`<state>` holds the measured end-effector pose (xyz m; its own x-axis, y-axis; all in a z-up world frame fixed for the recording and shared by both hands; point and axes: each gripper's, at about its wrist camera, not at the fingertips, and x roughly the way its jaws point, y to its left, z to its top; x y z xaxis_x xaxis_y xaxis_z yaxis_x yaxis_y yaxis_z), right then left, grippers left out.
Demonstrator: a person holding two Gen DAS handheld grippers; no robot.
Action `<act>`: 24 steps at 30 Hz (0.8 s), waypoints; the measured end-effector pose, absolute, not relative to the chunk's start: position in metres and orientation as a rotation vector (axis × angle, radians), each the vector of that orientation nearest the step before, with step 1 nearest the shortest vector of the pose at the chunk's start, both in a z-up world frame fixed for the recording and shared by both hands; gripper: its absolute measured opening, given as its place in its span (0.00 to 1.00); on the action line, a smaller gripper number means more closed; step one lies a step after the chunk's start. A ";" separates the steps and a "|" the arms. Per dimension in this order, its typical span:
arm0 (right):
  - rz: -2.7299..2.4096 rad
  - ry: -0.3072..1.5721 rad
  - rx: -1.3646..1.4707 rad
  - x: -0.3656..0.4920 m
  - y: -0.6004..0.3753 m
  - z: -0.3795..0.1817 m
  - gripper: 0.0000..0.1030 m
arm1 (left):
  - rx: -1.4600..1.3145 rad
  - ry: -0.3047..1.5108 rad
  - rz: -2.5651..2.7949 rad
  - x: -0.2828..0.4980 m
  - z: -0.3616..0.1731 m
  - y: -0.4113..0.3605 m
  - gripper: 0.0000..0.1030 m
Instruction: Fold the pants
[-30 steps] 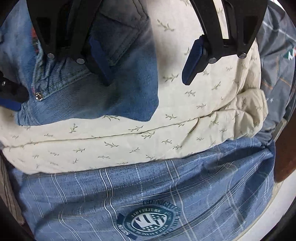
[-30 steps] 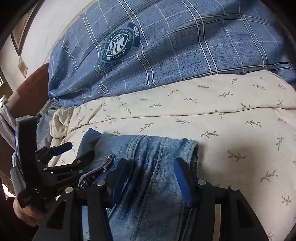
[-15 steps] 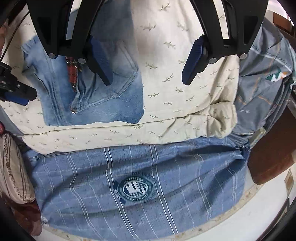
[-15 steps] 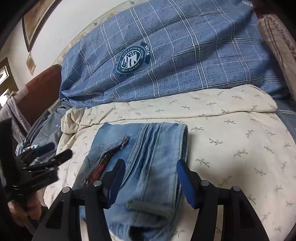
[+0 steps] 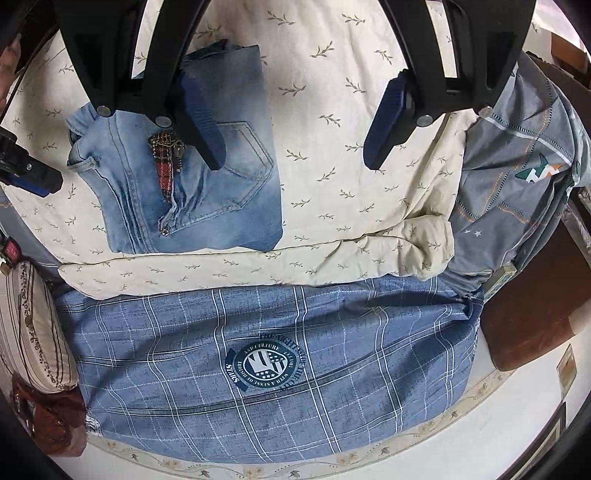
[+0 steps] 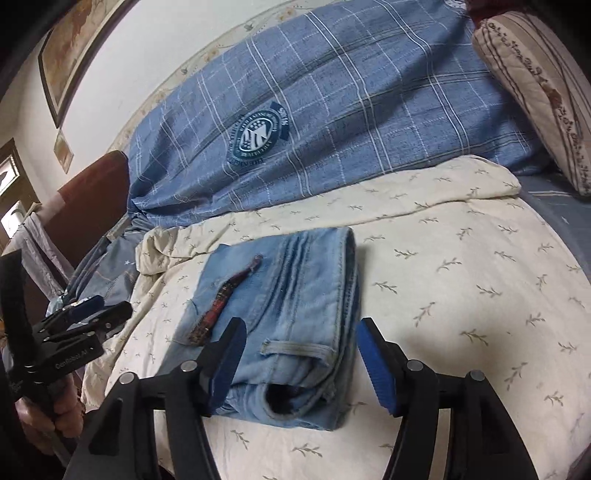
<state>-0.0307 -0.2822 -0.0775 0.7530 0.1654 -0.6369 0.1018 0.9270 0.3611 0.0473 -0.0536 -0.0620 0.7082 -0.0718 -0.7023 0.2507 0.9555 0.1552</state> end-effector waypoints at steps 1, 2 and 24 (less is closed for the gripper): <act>0.032 0.725 0.396 -0.031 -0.285 -0.079 0.64 | 0.246 0.768 -0.180 0.048 -0.063 -0.054 0.75; 0.029 0.727 0.400 -0.031 -0.286 -0.080 0.64 | 0.245 0.772 -0.178 0.050 -0.065 -0.054 0.76; 0.024 0.819 0.556 -0.004 -0.312 -0.110 0.67 | 0.112 0.956 -0.370 0.105 -0.127 -0.049 0.77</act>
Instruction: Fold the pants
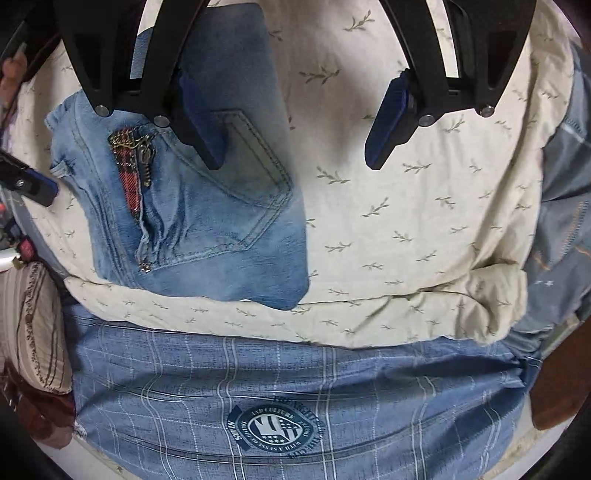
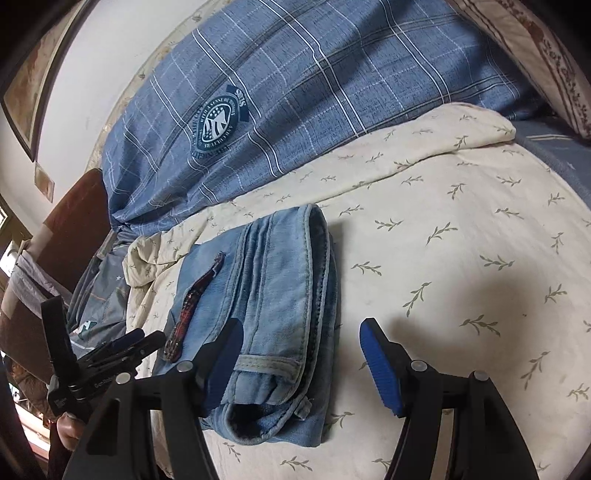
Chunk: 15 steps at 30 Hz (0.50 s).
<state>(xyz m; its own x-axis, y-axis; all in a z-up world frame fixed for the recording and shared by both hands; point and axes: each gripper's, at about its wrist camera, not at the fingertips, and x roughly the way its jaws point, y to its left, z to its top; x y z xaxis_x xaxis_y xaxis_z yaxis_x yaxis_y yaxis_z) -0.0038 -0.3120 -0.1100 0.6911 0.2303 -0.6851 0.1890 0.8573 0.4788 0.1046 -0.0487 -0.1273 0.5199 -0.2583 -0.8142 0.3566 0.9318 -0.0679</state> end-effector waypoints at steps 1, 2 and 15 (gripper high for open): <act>0.029 0.825 0.560 -0.002 -0.312 -0.112 0.67 | 0.107 0.958 -0.383 0.106 -0.128 -0.048 0.77; 0.030 0.829 0.562 -0.001 -0.311 -0.113 0.67 | 0.104 0.958 -0.392 0.107 -0.128 -0.047 0.77; 0.054 0.869 0.606 0.011 -0.313 -0.130 0.67 | -0.066 0.957 -0.597 0.118 -0.131 -0.040 0.77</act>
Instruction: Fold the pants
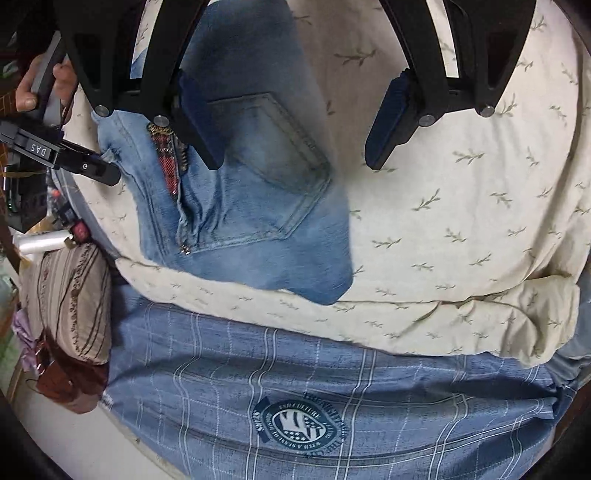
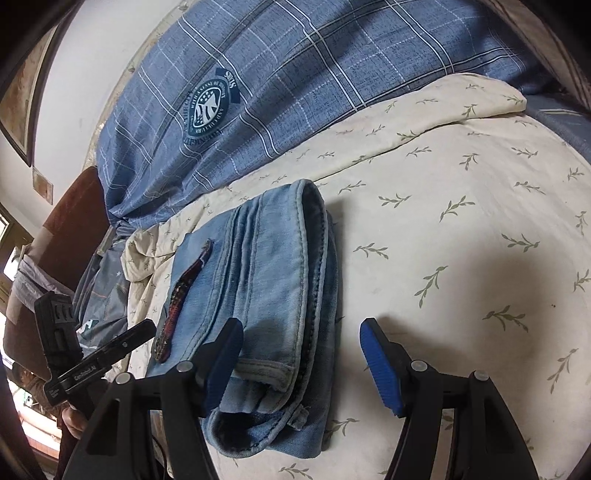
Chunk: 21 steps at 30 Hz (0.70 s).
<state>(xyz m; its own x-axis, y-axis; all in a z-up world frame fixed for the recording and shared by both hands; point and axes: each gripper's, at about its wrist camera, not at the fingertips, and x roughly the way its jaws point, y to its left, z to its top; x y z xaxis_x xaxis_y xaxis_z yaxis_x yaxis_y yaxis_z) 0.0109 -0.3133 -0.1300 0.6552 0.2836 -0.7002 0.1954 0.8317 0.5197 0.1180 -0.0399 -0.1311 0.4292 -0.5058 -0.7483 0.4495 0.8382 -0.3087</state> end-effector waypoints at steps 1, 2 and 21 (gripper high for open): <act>0.056 0.867 0.609 0.011 -0.314 -0.130 0.67 | -0.066 0.954 -0.598 0.119 -0.131 -0.041 0.77; 0.057 0.867 0.610 0.012 -0.314 -0.130 0.68 | -0.062 0.957 -0.597 0.119 -0.131 -0.044 0.77; 0.226 0.919 0.802 0.036 -0.313 -0.158 0.73 | -0.181 1.116 -0.712 0.143 -0.156 -0.054 0.88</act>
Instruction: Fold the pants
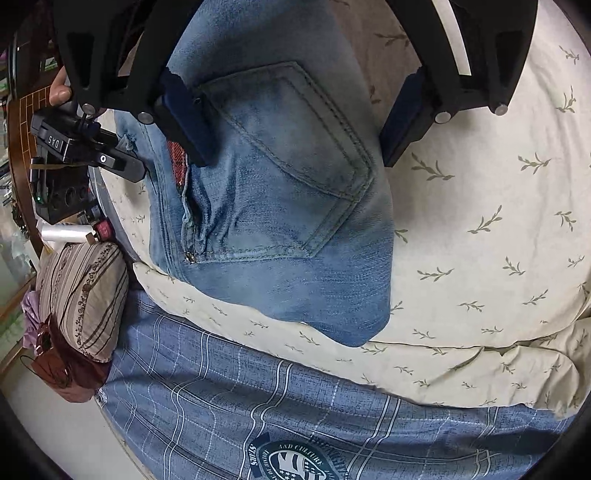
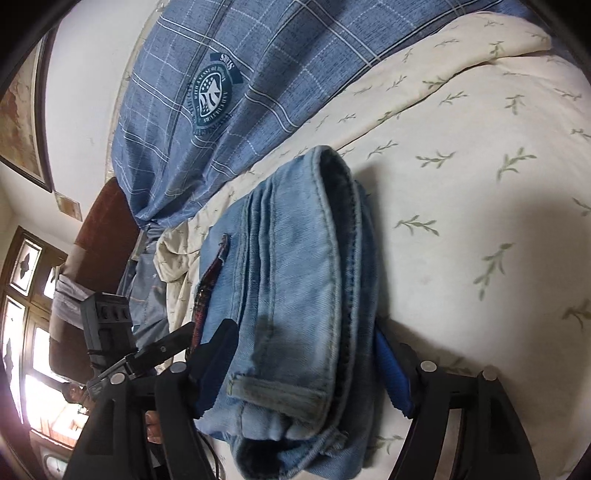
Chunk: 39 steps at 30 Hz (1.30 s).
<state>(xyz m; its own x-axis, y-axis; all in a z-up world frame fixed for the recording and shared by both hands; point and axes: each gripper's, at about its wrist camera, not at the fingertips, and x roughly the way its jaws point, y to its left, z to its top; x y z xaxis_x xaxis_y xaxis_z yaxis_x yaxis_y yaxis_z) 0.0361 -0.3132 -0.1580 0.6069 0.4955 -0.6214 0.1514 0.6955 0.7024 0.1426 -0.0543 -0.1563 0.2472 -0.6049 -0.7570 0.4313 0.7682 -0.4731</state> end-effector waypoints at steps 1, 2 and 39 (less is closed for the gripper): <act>0.231 0.918 0.804 0.038 -0.312 -0.158 0.73 | -0.179 1.112 -0.711 0.142 -0.156 -0.055 0.88; 0.238 0.919 0.806 0.039 -0.311 -0.159 0.73 | -0.179 1.107 -0.711 0.142 -0.156 -0.055 0.88; 0.185 0.933 0.585 0.052 -0.256 -0.132 0.61 | -0.002 0.955 -0.455 0.130 -0.120 -0.038 0.63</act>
